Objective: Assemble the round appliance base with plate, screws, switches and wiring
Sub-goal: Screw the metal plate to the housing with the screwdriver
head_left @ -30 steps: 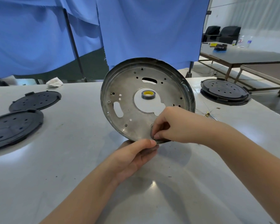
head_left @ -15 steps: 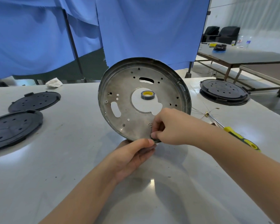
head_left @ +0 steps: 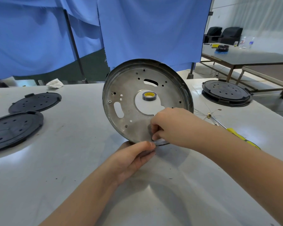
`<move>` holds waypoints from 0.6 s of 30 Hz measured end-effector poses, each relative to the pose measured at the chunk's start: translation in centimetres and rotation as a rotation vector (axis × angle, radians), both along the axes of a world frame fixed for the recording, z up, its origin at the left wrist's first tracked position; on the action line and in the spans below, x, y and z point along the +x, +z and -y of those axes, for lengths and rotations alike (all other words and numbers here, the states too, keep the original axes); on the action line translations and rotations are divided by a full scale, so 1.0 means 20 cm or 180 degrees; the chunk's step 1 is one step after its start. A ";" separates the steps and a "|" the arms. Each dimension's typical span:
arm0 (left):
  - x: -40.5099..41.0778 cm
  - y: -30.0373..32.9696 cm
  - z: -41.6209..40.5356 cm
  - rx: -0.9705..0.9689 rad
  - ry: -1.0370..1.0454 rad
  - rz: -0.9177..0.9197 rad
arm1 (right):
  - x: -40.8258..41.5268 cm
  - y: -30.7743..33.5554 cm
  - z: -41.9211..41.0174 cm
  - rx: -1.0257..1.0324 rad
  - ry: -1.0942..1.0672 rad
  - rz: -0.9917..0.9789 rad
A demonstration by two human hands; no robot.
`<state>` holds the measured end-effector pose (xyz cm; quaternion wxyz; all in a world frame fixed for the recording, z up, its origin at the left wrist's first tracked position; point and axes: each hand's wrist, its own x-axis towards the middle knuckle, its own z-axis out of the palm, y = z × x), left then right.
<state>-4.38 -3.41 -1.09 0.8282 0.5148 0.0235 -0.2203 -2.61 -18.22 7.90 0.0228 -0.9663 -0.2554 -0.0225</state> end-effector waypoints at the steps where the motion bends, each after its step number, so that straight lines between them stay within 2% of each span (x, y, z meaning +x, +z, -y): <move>1: 0.00 0.00 0.00 0.0008 0.0011 0.0010 | 0.00 0.00 0.00 -0.0026 0.0032 0.0059; 4: 0.00 0.01 0.00 -0.0019 0.0073 0.0047 | 0.00 -0.03 -0.01 0.0213 -0.0111 0.0060; 8: 0.00 0.02 0.00 -0.0130 0.0089 0.0069 | 0.01 -0.09 0.00 0.0896 -0.0622 -0.0268; 18: 0.02 0.00 0.01 -0.0308 0.0152 -0.0205 | 0.04 -0.08 0.04 0.1107 -0.0677 -0.0497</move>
